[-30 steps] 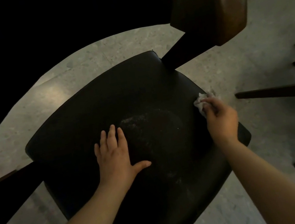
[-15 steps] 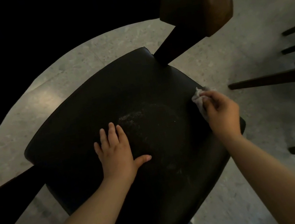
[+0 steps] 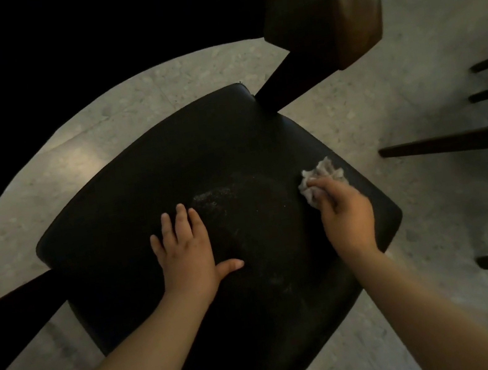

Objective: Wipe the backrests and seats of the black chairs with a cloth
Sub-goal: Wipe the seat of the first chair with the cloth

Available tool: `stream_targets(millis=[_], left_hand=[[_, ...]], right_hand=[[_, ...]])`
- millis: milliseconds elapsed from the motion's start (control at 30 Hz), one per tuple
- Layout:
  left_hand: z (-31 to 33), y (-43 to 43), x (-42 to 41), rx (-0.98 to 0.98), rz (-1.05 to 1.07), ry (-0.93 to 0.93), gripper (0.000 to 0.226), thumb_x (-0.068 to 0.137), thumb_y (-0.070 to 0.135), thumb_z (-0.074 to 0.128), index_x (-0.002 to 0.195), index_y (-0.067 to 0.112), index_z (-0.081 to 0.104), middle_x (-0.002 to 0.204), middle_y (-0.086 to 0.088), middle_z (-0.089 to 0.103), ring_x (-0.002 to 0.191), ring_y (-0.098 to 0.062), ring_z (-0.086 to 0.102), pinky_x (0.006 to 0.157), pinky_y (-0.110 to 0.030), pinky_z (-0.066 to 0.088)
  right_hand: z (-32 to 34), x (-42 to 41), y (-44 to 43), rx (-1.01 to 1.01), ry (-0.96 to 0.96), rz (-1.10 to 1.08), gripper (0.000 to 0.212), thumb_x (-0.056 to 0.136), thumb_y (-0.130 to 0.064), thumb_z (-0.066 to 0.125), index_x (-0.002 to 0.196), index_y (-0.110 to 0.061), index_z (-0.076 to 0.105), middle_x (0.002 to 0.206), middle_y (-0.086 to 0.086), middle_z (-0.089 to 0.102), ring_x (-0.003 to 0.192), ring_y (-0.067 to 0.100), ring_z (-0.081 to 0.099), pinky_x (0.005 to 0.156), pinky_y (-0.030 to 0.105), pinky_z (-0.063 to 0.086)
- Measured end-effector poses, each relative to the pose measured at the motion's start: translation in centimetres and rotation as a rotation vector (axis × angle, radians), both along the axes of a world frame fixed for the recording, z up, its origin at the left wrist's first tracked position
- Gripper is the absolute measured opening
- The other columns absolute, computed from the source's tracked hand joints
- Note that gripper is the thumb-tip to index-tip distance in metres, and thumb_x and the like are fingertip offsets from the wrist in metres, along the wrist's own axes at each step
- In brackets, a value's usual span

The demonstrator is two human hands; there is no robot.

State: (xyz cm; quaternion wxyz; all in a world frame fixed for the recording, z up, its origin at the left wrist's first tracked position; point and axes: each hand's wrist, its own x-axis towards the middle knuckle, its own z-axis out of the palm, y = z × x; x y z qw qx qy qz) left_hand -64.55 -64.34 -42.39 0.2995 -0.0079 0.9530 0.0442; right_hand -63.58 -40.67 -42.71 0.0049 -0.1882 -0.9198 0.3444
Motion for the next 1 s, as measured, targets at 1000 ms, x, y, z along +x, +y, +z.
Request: stream_targets(millis=[1000], left_hand=[[1.8, 1.4, 4.4, 0.11, -0.096, -0.019, 0.117, 0.077, 0.073, 0.057, 0.154, 0.015, -0.009, 0.161, -0.007, -0.02, 0.148, -0.028, -0.017, 0.122, -0.048, 0.0]], right_hand=[[0.2, 0.7, 4.1, -0.122, 0.027, -0.257, 0.023, 0.097, -0.018, 0.054, 0.113, -0.024, 0.07, 0.119, -0.002, 0.067, 0.112, 0.01, 0.057, 0.099, 0.025, 0.04]])
